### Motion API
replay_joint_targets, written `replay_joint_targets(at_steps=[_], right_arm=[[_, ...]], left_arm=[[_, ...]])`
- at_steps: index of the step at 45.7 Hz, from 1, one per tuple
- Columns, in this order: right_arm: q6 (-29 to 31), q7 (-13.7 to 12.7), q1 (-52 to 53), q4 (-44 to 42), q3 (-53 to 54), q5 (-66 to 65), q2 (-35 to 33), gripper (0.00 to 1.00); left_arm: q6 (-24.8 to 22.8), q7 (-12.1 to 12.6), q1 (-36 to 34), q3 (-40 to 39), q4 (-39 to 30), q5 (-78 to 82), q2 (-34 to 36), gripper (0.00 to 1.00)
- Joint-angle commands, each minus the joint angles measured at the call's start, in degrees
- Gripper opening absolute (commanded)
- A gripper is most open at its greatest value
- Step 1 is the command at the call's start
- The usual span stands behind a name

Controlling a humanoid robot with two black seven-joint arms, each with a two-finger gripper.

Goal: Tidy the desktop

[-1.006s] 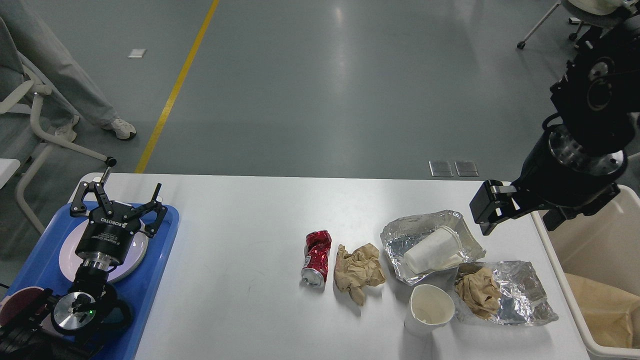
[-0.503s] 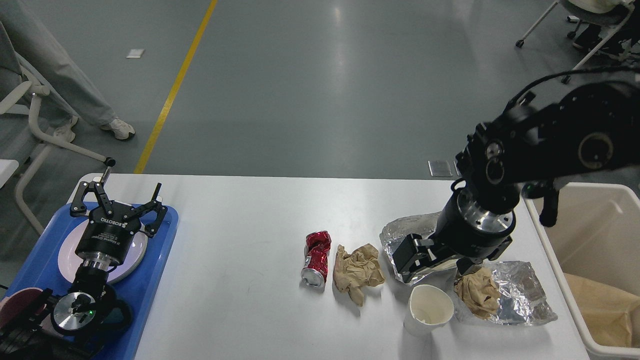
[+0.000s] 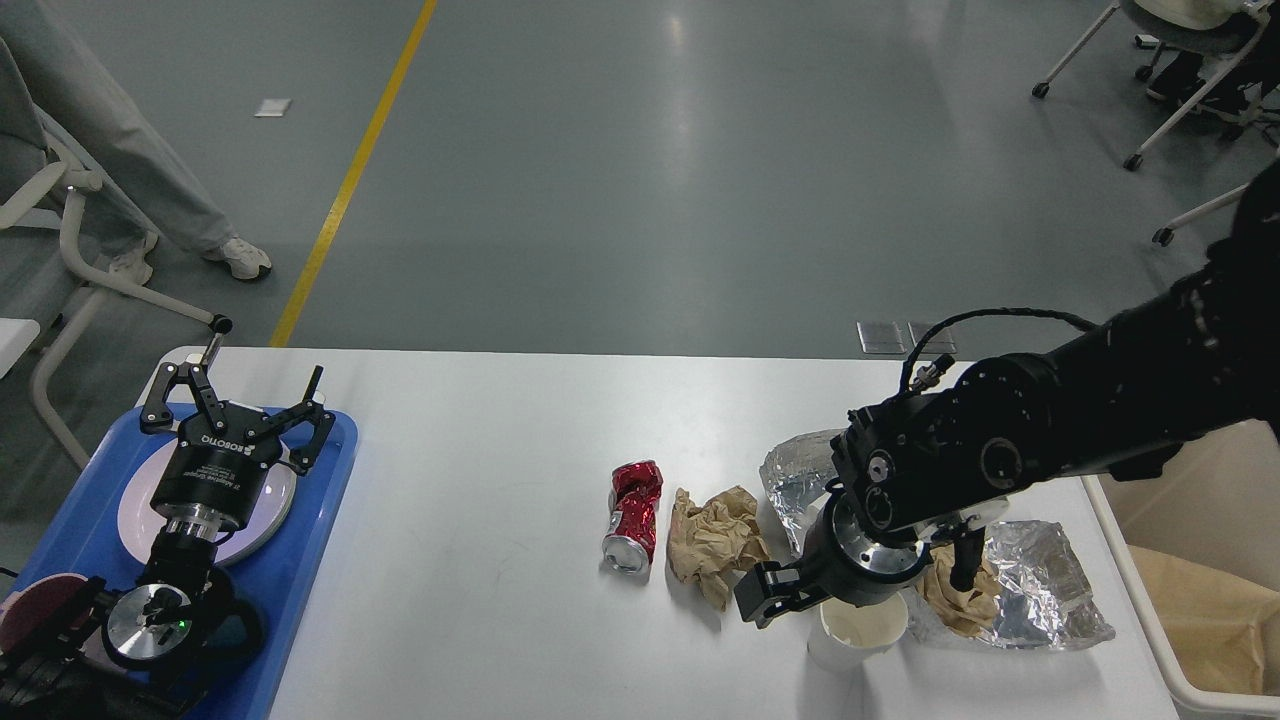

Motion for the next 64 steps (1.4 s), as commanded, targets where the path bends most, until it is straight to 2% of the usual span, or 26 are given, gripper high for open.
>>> replay_joint_targets(at_steps=[1,7,12,16,18,21,22,23,55,59,64], right_arm=[[-1.0,-0.22,-3.96,-3.23,-0.26,-1.25,1.7,0.98],[-2.14,-2.06,-9.59,-8.5,-0.52,-2.04,4.16,0.94],[-3.72,-2.86,-10.39,-8.95,-0.78,-2.04,4.16,0.87],[-3.81,-2.86,-10.39,-8.95,-1.66,-2.04,4.16,0.74],[-3.38,-2.95,-10.39,-8.95,-2.01,-1.96,4.16,0.56],[-2.32,-3.38,-10.48,-8.77,-2.54,-1.96,4.16,0.14],[-2.06,-3.73,-10.48,-8.77,-2.72,-1.96,4.08,0.04],[-1.62,-4.0,-10.48,-8.77,-2.89,-1.96,4.08,0.0],[0.84,-4.09,-9.95,-8.33,-2.54,-0.73,3.72,0.0],[2.34,-4.09,-8.55,-7.55,-2.54,1.29,2.94,0.0],[4.97,-3.82,-1.61,-3.07,-2.54,5.24,-0.75,0.0]], left_arm=[[0.0,0.0,-0.05,0.0,0.0,0.0,0.0,0.96],[0.0,0.0,0.03,0.0,0.0,0.0,0.0,0.96],[-0.08,0.0,0.03,0.0,0.0,0.0,0.0,0.96],[-0.08,0.0,-0.05,0.0,0.0,0.0,0.0,0.96],[-0.08,0.0,-0.05,0.0,0.0,0.0,0.0,0.96],[-0.08,0.0,0.03,0.0,0.0,0.0,0.0,0.96],[-0.08,0.0,0.03,0.0,0.0,0.0,0.0,0.96],[-0.08,0.0,-0.05,0.0,0.0,0.0,0.0,0.96],[-0.08,0.0,0.03,0.0,0.0,0.0,0.0,0.96],[-0.08,0.0,0.03,0.0,0.0,0.0,0.0,0.96],[-0.08,0.0,0.03,0.0,0.0,0.0,0.0,0.96]])
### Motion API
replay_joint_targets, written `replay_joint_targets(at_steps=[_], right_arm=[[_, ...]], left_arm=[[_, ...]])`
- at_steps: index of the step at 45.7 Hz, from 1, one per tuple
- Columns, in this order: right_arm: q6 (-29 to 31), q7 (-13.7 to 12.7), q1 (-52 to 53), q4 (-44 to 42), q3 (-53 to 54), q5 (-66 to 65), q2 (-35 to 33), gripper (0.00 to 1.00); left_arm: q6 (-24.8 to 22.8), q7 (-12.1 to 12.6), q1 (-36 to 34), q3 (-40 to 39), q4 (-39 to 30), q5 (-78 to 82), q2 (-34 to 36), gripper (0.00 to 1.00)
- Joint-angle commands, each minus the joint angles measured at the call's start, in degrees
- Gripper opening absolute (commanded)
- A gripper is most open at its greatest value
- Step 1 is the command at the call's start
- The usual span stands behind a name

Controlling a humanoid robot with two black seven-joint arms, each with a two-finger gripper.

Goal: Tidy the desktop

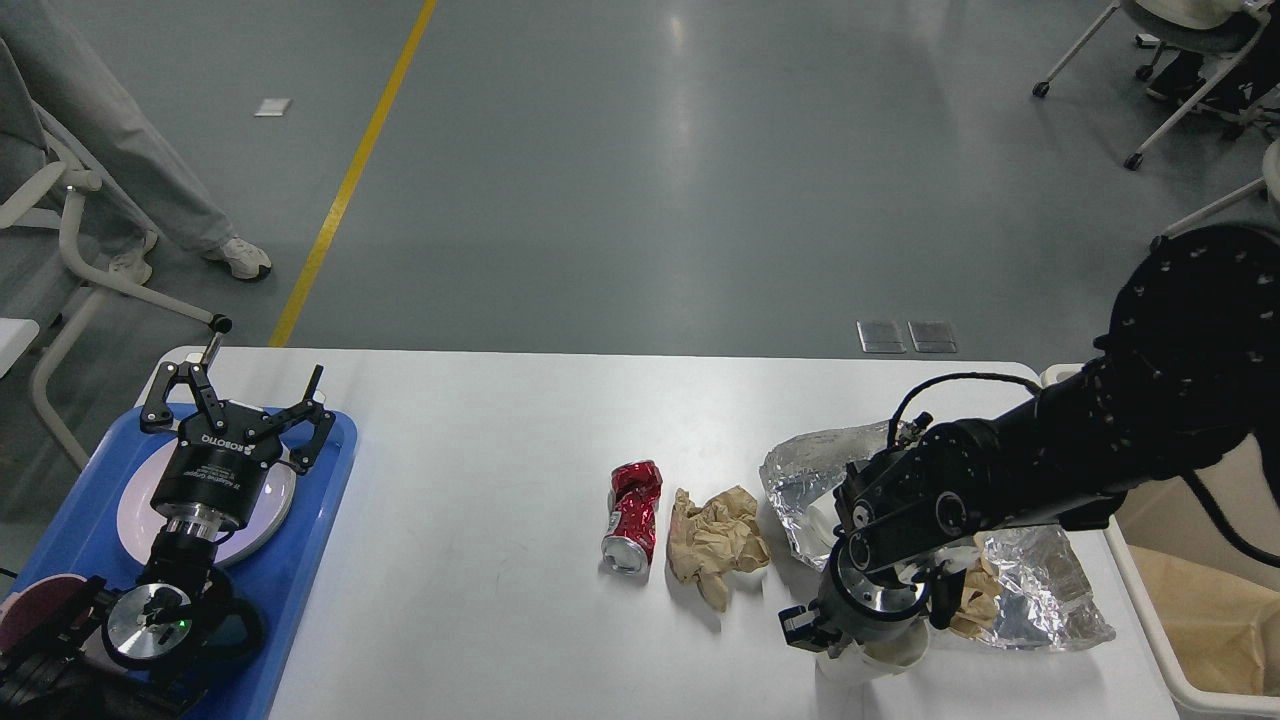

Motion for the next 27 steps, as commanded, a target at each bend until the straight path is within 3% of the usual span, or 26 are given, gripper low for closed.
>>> replay_joint_targets(at_steps=[1,10,21,27], right_arm=[[3.12,0.19,7.47,4.77,-0.09,4.28,-3.94,0.0],[11.2,0.1,23.29,12.68,-3.16,7.62,-10.97,0.0],[23.77,0.89,40.7,15.67,-12.3,7.89,-17.31,0.0],[26.94,5.1,45.36,15.59,-17.57,7.8,-17.4,0.0]], left_arm=[[0.0,0.0,0.0,0.0,0.0,0.0,0.0,0.96],[0.08,0.0,0.08,0.0,0.0,0.0,0.0,0.96],[0.08,0.0,-0.01,0.0,0.0,0.0,0.0,0.96],[0.08,0.0,0.0,0.0,0.0,0.0,0.0,0.96]])
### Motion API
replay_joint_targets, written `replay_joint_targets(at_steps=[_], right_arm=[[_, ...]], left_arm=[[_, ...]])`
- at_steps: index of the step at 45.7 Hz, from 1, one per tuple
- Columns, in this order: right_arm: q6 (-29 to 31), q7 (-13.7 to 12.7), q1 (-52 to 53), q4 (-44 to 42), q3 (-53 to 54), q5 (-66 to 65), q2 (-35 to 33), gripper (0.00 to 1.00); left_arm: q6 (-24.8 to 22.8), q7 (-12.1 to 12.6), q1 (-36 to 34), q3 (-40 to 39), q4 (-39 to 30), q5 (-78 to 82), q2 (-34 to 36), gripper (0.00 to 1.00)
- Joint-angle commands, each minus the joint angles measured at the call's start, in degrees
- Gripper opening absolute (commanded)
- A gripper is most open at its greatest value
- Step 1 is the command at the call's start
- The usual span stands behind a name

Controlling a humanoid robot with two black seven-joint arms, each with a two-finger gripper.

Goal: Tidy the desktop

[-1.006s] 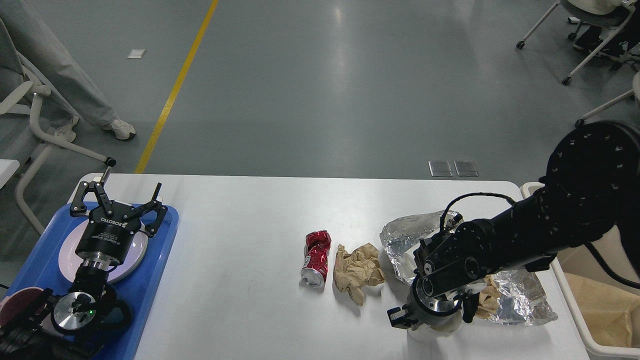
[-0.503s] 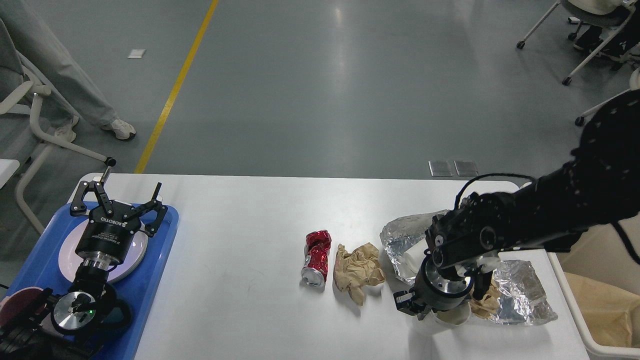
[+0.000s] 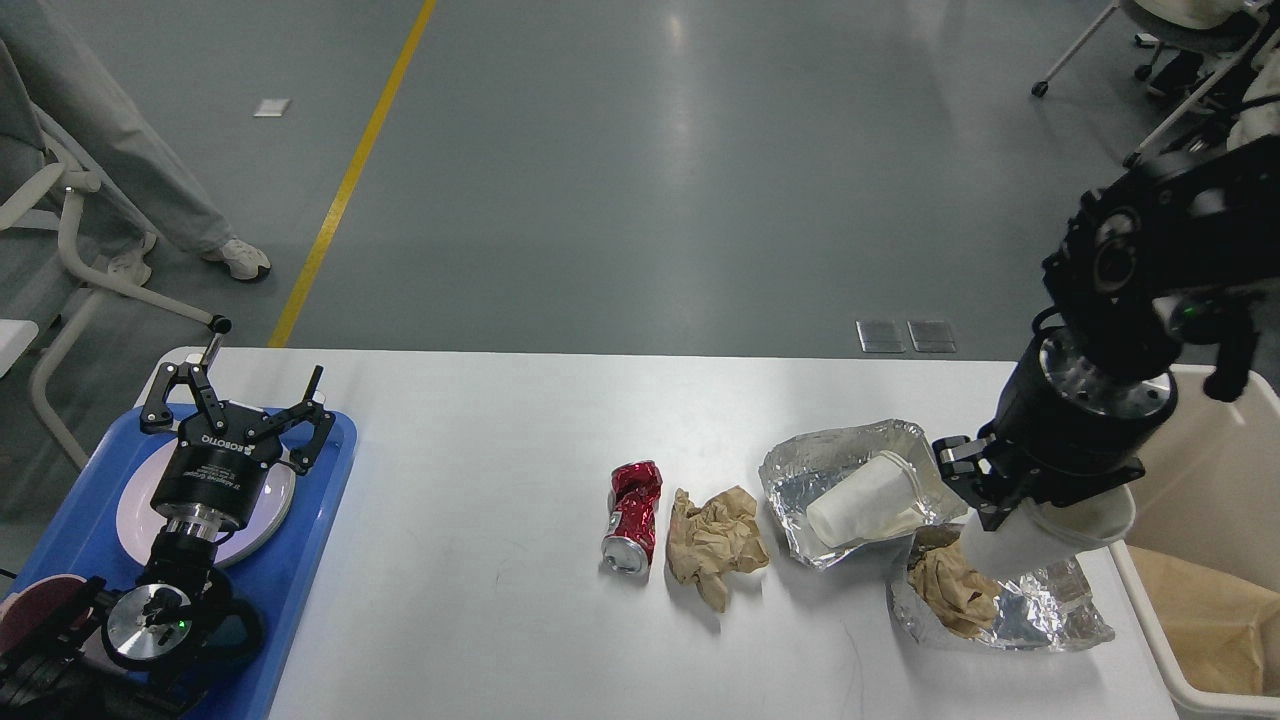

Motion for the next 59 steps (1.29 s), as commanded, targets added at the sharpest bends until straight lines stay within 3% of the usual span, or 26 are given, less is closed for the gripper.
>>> replay_joint_targets(at_steps=[1,8,15,18,36,46,50,59], right_arm=[[2.31,4.23,3.64,-0.13,-5.04,-0.09,-0.35,0.0],[1.35,8.63,3.03,-1.79,-10.31,-0.7,-0.35,0.0],[-0.67,15.83,-1.27,-6.89,-17.51,-1.14,-0.43,0.0],[-1.46,17.6,-4.25,-9.7,-20.33,-1.23,-0.61,0.0],[-3.13,17.25,-39.4,-42.12,-17.62,-4.04,-13.26,0.0],[-14.9,17.25,-59.09,-54.87,-10.15,-3.95,-14.67,0.0],[-21.84,16.55,-73.41,-65.41,-2.77,-3.78,-14.24,0.0],[-27.65,15.4,-92.14,-83.25,9.53,-3.43,-10.55,0.0]], left_arm=[[-0.02,0.0,0.03,0.0,0.0,0.0,0.0,0.96],[-0.03,0.0,0.03,0.0,0.0,0.0,0.0,0.96],[-0.03,0.0,0.03,0.0,0.0,0.0,0.0,0.96],[-0.03,0.0,0.03,0.0,0.0,0.0,0.0,0.96],[0.06,0.0,0.03,0.0,0.0,0.0,0.0,0.96],[0.06,0.0,0.03,0.0,0.0,0.0,0.0,0.96],[0.06,0.0,0.03,0.0,0.0,0.0,0.0,0.96],[0.06,0.0,0.03,0.0,0.0,0.0,0.0,0.96]])
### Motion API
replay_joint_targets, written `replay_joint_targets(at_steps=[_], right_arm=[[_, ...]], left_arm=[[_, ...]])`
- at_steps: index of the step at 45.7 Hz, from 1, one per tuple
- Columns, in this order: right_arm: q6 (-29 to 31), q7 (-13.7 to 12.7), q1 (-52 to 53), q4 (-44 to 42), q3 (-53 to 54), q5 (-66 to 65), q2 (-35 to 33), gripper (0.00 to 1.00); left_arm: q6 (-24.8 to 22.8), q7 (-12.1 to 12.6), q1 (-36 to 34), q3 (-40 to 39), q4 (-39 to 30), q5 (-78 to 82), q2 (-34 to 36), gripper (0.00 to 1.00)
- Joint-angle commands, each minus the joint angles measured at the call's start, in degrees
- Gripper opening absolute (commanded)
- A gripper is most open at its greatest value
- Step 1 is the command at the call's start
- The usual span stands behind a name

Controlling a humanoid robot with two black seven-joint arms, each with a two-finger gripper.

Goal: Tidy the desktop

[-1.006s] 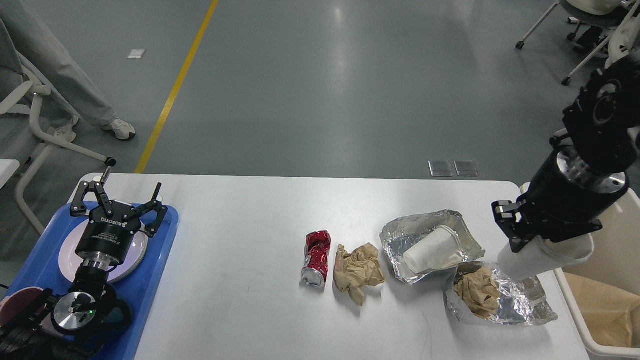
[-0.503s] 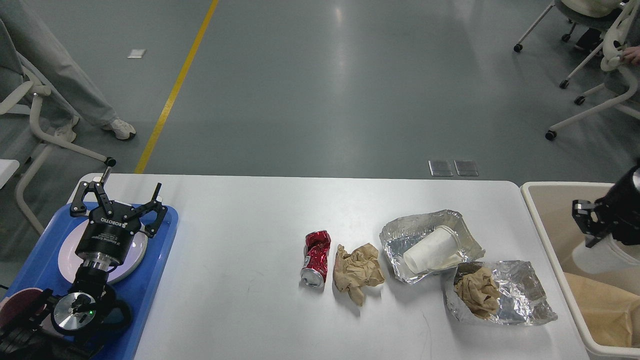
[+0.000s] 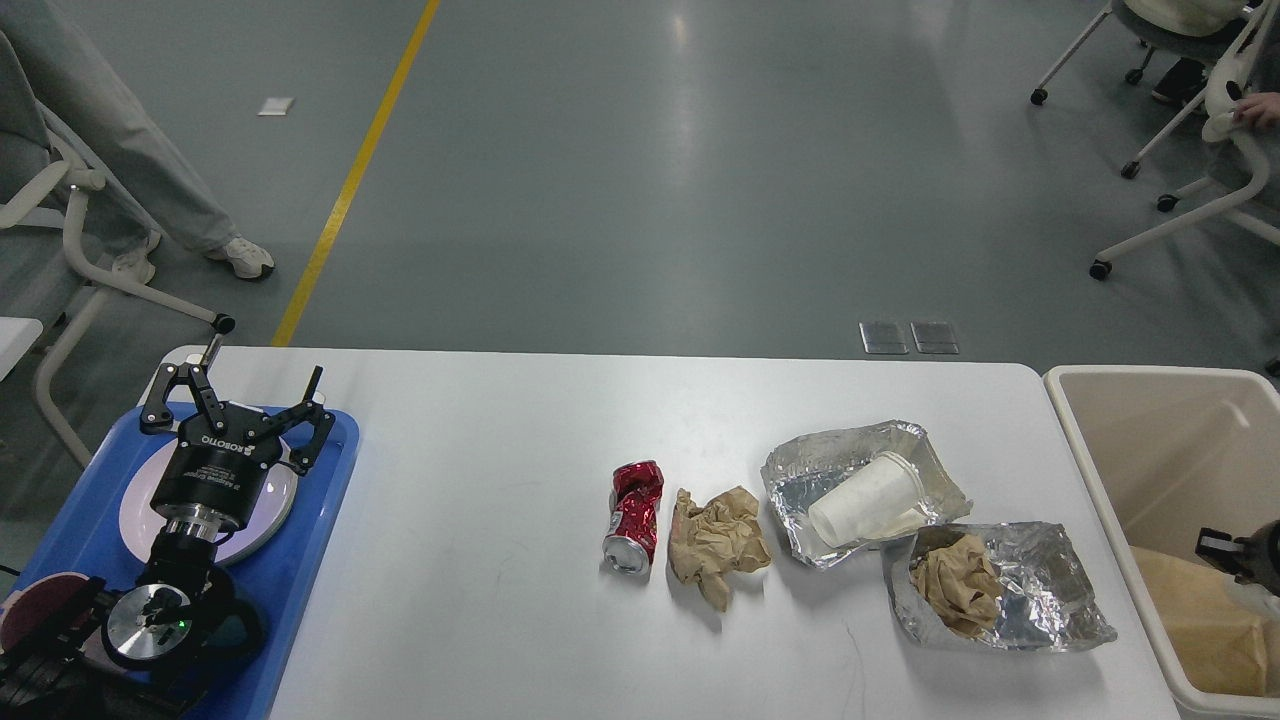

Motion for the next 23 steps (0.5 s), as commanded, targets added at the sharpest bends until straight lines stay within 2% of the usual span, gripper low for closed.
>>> replay_joint_targets(at_steps=[1,8,23], right_arm=[[-2.86,-0.92,-10.91,-11.24,7.85,0.11,3.19,0.0],[-6.11,-2.94,-17.51,-18.72,11.55,0.02,6.88,0.0],[-10.33,-2.95,-18.83,-19.25,13.65,0.2,7.76,0.0]], left_arm=[[0.0,0.0,0.0,0.0,0.0,0.0,0.0,0.96],[0.0,0.0,0.0,0.0,0.0,0.0,0.0,0.96],[0.0,0.0,0.0,0.0,0.0,0.0,0.0,0.96]])
